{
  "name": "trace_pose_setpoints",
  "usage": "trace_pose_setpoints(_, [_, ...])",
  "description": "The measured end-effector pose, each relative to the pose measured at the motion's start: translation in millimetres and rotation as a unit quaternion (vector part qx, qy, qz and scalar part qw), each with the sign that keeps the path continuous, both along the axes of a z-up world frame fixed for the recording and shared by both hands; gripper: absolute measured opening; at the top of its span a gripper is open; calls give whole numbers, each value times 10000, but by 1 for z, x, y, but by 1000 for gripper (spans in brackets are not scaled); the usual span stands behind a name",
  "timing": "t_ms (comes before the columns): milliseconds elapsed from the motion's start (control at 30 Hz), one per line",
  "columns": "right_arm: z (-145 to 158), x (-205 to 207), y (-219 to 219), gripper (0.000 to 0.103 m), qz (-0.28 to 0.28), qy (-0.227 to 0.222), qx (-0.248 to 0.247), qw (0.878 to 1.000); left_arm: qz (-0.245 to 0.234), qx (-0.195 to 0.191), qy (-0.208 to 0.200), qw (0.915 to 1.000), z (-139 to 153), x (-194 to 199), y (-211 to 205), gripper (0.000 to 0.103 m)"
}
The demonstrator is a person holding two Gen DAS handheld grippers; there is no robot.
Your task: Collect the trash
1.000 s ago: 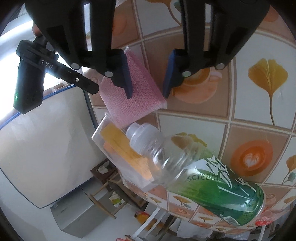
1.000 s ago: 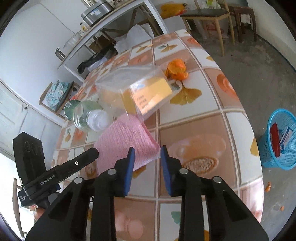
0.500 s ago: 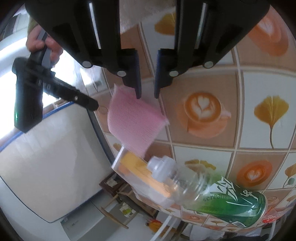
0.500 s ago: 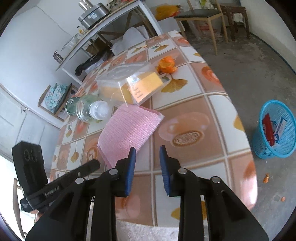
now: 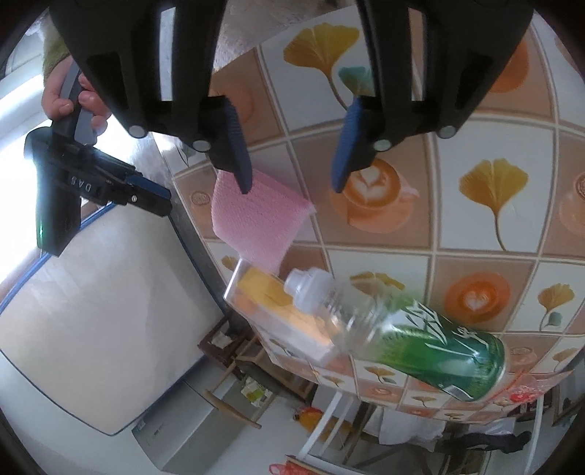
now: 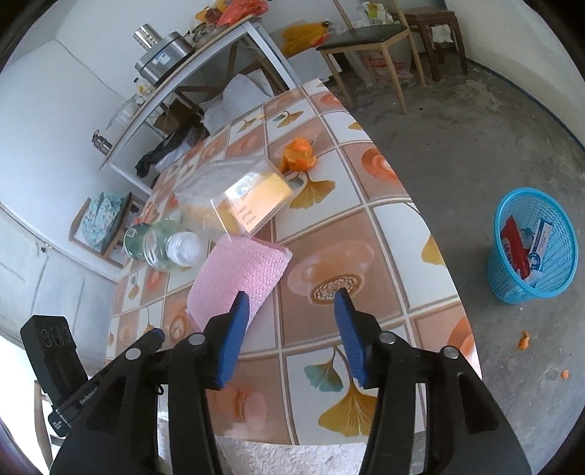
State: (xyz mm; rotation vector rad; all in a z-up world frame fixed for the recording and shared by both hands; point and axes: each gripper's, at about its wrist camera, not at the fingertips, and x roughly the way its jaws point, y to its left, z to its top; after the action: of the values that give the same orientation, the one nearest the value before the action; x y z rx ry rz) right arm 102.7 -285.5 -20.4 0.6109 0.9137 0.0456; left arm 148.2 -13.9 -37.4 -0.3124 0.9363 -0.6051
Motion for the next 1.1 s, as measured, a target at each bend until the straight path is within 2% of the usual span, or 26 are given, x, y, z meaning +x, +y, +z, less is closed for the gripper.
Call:
trace_pose_setpoints(67, [1,0,-2,48,28,-74,84,9999,114,-127,134,9998,1,3,7,45])
trace_pose_setpoints(133, [0,1,-4,48,79,-93,-32,9999,138,-289,131,9994,2,5,7,45])
trace_pose_setpoints(267, [-10,12,-8,48,144,-40,79,9999,191,-230,77,9995,0,10,4,45])
trace_pose_setpoints(633, [-31,58,-6,48,458,-87,290,9985,210,-133,399,9989,-11,51,-30,44])
trace_pose_setpoints(867, [-40,69,-3,33,787,-57,677,9946,40,-62,597,9982,-21,62,-50,43])
trace_pose_setpoints(1100, [-38,55,11,31,1046,-34,961,9899,-171,35,661,9977,-22,43,-49,43])
